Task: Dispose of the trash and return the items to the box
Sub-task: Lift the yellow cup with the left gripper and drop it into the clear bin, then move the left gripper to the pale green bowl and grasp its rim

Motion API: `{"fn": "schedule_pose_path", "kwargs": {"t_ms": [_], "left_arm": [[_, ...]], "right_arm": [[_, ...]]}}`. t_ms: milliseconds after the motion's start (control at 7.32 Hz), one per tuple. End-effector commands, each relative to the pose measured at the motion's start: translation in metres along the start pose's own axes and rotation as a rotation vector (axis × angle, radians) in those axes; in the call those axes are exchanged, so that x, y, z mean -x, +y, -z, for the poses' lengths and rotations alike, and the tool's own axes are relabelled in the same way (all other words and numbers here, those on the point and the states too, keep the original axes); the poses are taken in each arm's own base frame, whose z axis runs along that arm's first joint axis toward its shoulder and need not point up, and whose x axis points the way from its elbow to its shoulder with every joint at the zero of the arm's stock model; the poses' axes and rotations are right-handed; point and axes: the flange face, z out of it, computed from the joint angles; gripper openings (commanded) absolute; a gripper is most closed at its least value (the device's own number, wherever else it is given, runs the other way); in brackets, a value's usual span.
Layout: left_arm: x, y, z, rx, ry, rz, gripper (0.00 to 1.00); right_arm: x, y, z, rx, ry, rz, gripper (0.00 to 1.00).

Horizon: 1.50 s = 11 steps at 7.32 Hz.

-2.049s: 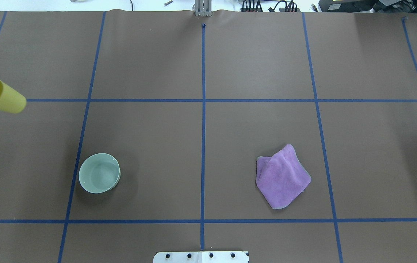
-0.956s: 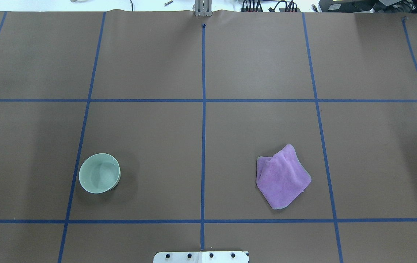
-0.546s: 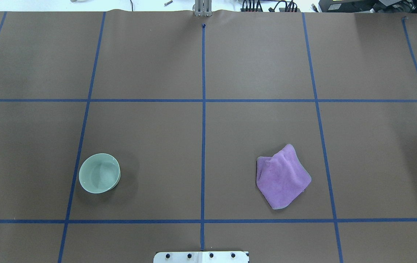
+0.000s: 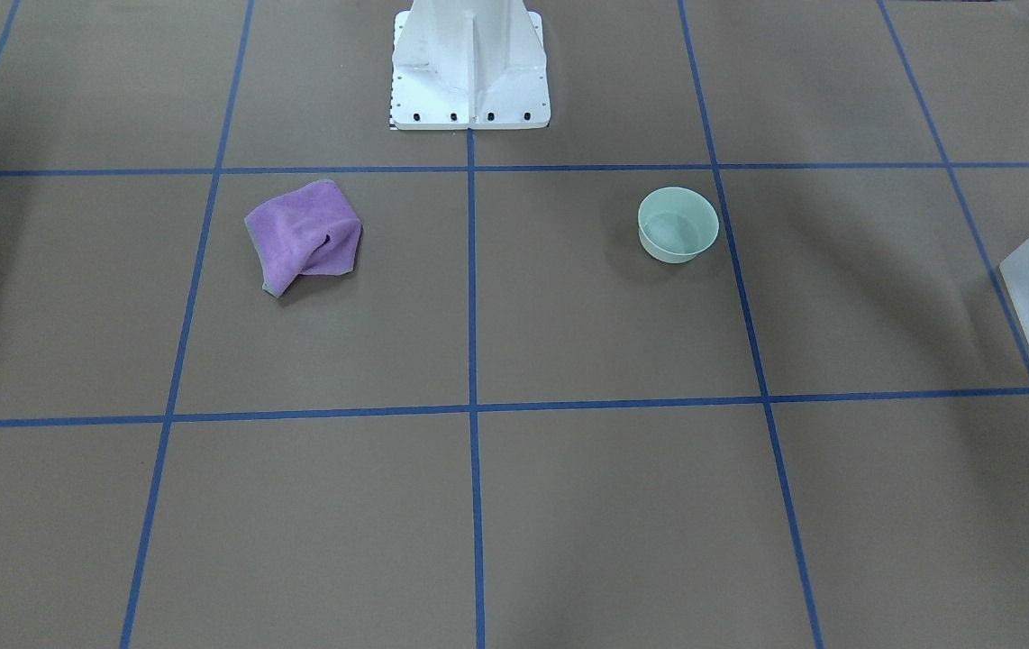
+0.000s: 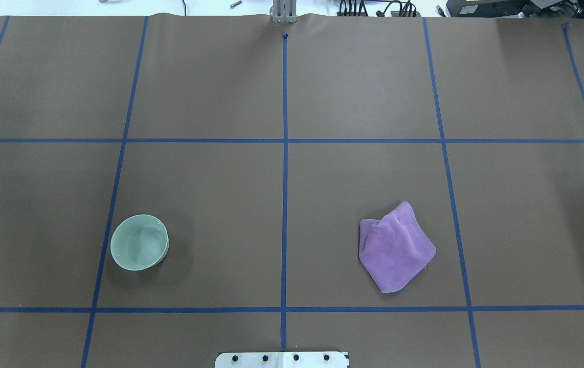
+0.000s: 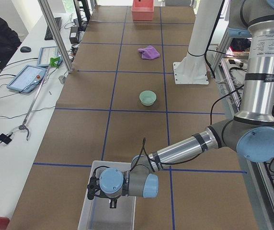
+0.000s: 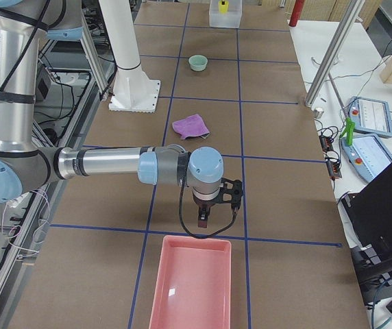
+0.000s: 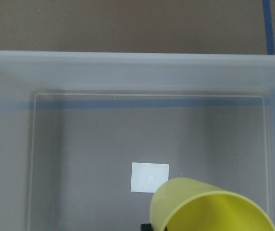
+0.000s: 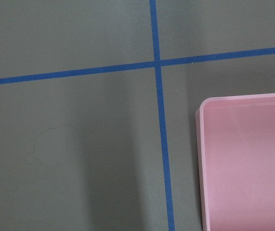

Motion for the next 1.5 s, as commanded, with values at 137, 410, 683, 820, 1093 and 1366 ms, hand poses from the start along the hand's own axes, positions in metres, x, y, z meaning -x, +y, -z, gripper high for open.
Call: {"fn": "schedule_pose_path", "kwargs": {"t_ms": [137, 410, 683, 820, 1093, 1366], "left_arm": [[-0.008, 0.006, -0.018, 0.039, 0.006, 0.0, 0.26], [-0.01, 0.005, -0.016, 0.026, 0.007, -0.016, 0.97], [-0.039, -0.007, 0.007, -0.035, 0.062, -0.083, 0.98], [-0.053, -0.019, 0.023, -0.067, 0.075, -0.11, 0.98], [-0.083, -0.041, 0.083, -0.102, 0.07, -0.069, 0.98], [-0.189, -0.057, 0.175, -0.116, 0.014, 0.053, 0.98]], "right_arm": [[-0.001, 0.001, -0.001, 0.003, 0.0, -0.003, 1.0], [-0.001, 0.001, -0.001, 0.003, 0.0, -0.003, 1.0], [0.0, -0.001, 0.0, 0.001, 0.0, -0.001, 1.0], [0.0, -0.001, 0.0, 0.001, 0.0, -0.001, 1.0], [0.001, 0.0, 0.001, -0.003, 0.0, 0.005, 1.0], [0.001, 0.001, 0.001, -0.003, 0.003, 0.014, 1.0]]}}
